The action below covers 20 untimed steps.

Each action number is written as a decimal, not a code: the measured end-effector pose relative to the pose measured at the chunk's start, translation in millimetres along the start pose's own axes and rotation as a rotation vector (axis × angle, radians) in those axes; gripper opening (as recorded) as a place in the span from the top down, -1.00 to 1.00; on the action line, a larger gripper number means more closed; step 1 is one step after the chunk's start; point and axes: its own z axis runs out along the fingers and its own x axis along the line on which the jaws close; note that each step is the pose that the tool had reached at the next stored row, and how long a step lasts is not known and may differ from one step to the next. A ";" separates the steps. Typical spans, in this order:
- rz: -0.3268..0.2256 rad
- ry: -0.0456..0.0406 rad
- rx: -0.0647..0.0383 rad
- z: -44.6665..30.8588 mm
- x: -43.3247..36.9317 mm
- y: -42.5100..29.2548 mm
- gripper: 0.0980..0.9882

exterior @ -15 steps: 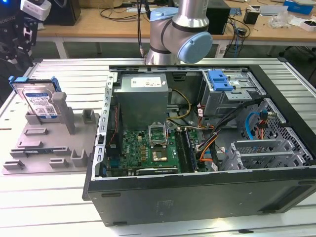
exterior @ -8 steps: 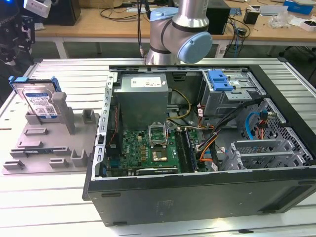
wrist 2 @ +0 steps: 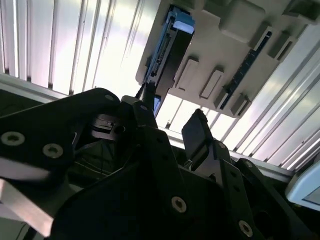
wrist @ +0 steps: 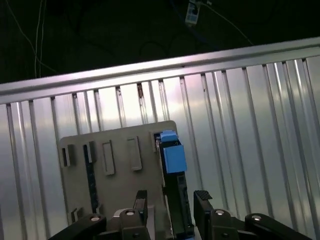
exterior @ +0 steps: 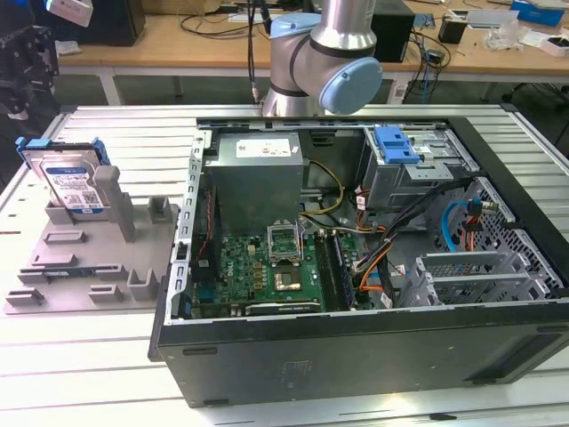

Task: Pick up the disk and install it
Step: 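Pick up the disk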

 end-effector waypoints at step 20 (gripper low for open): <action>-0.108 0.0115 0.026 3.8 -10.9 16.9 0.10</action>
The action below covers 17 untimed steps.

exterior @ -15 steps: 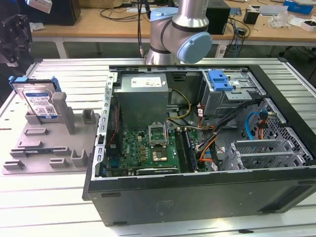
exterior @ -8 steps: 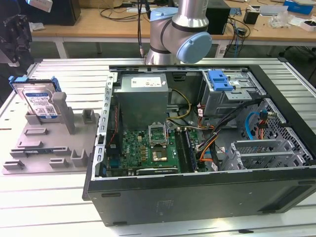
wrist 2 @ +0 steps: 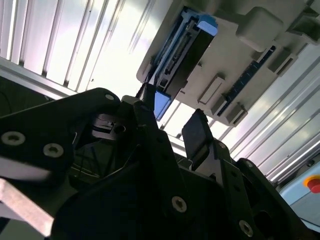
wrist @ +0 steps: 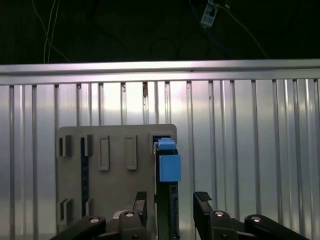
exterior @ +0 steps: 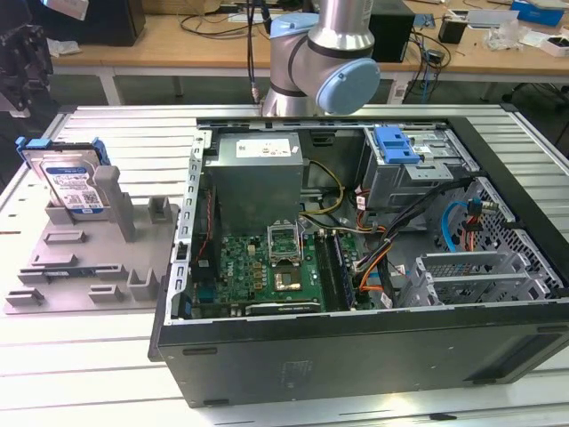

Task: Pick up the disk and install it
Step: 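Pick up the disk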

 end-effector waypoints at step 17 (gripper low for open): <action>-0.009 0.0005 0.000 15.3 -0.4 6.5 0.10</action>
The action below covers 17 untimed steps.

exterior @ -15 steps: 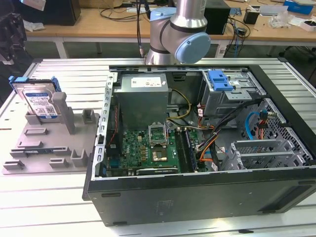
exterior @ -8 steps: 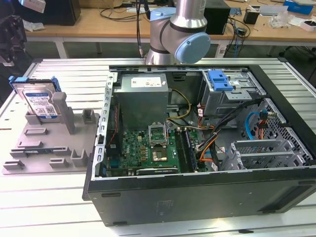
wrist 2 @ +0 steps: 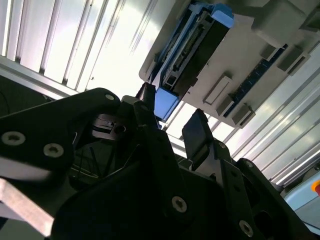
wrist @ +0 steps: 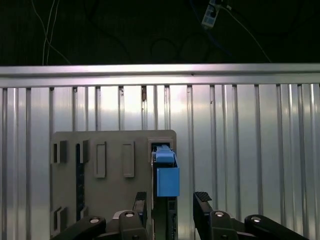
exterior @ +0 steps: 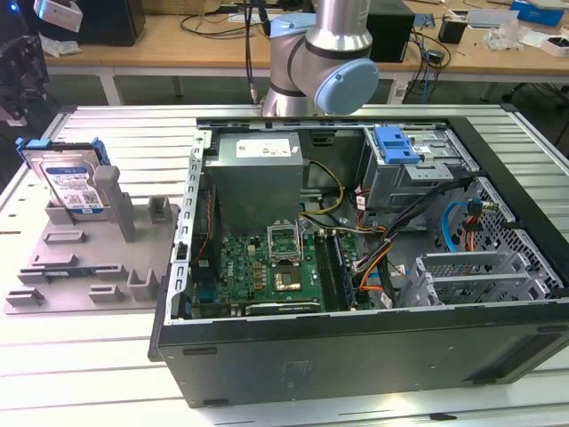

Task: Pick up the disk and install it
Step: 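Pick up the disk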

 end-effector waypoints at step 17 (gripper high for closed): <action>-0.002 0.0000 0.000 24.0 0.3 2.7 0.10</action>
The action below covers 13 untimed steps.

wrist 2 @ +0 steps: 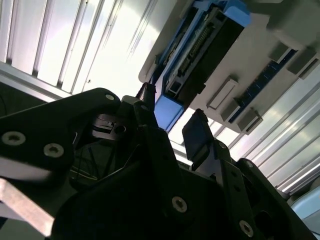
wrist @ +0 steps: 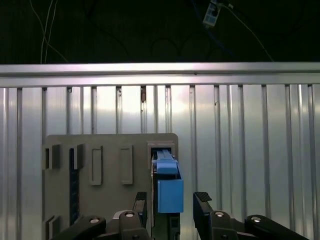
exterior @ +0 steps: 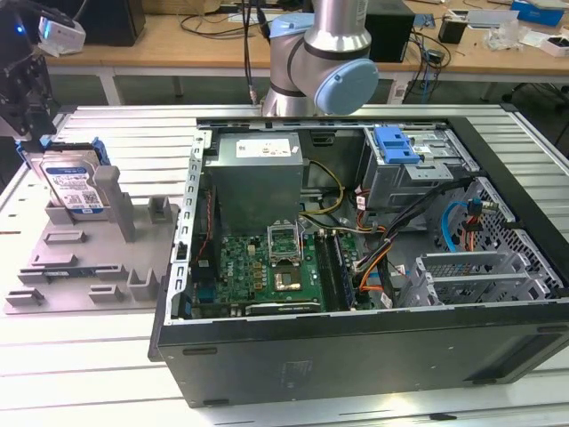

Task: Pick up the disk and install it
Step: 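Pick up the disk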

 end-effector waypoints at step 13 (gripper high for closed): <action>0.000 0.0000 0.000 12.7 0.1 1.9 0.10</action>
